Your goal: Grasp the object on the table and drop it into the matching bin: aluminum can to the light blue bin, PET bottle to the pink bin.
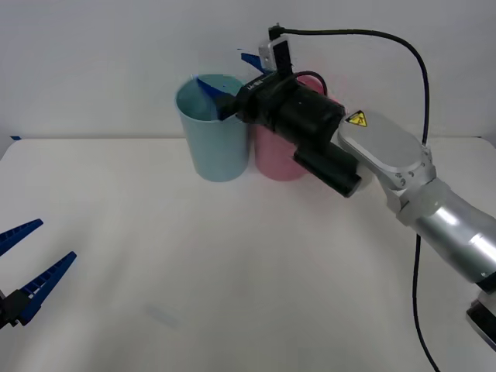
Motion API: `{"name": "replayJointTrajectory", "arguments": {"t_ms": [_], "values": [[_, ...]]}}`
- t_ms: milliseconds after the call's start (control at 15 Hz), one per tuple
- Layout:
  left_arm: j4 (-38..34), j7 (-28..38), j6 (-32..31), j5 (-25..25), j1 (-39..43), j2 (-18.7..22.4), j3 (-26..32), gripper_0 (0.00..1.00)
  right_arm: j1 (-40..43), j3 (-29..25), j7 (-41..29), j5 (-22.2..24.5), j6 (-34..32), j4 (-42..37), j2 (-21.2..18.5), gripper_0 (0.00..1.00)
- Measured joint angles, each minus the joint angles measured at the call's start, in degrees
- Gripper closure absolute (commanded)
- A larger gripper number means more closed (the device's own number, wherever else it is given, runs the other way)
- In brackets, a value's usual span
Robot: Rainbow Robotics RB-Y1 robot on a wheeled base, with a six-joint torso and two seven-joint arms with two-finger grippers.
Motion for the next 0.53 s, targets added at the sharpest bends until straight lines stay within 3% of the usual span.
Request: {"name": "replayJointTrajectory", "arguments": {"t_ms": [267,533], "values": [[0.0,0.0,0.0,0.0,0.0,0.0,0.0,0.0,10.23,-0.5,0.06,-1.12,-1.44,-13.8,-9.0,0.0],[0.0,0.0,0.0,0.0,0.0,0.0,0.0,0.0,22.16,-6.54,0.86,-2.64,-6.87,-25.38,-16.15,0.0]]}}
